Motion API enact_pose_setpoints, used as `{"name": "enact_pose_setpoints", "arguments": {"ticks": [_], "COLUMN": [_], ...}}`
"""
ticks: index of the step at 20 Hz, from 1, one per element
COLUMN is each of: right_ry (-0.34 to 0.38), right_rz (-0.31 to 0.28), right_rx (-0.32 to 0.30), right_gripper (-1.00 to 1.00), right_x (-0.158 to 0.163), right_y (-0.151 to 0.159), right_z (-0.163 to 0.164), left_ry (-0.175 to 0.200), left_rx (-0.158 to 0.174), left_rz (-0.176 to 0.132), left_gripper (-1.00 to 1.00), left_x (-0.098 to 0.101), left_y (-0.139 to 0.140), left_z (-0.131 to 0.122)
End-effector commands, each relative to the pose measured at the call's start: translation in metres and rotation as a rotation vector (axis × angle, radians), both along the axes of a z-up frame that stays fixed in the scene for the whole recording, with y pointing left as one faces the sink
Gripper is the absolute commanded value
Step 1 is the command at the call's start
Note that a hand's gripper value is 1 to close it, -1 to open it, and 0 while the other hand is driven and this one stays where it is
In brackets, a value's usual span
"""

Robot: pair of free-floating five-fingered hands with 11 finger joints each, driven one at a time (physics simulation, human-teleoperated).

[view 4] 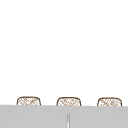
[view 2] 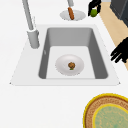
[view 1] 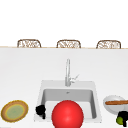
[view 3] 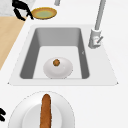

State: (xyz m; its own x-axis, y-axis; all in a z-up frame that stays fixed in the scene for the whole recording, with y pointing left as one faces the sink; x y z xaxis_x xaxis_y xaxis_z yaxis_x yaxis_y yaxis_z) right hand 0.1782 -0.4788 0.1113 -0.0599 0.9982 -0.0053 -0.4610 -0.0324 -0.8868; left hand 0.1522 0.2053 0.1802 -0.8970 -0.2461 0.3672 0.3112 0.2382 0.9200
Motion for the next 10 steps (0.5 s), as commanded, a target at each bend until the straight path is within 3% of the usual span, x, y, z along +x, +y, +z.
{"name": "enact_pose_setpoints", "arguments": {"ticks": [1,5,10], "right_ry": [-0.051,0.002,-0.012], "right_rz": [-0.011,-0.006,-0.011], "right_rx": [0.038,0.039,0.022], "right_gripper": [1.00,1.00,1.00], "right_x": [0.001,0.000,0.001], "right_y": [0.012,0.031,0.062], "right_z": [0.017,0.032,0.050], "left_ry": [0.000,0.000,0.000], "left_rx": [0.000,0.000,0.000], "left_rz": [0.000,0.000,0.000], "left_gripper": [0.00,0.00,0.00], "left_x": [0.000,0.000,0.000], "left_y": [0.000,0.000,0.000], "left_z": [0.000,0.000,0.000]}}
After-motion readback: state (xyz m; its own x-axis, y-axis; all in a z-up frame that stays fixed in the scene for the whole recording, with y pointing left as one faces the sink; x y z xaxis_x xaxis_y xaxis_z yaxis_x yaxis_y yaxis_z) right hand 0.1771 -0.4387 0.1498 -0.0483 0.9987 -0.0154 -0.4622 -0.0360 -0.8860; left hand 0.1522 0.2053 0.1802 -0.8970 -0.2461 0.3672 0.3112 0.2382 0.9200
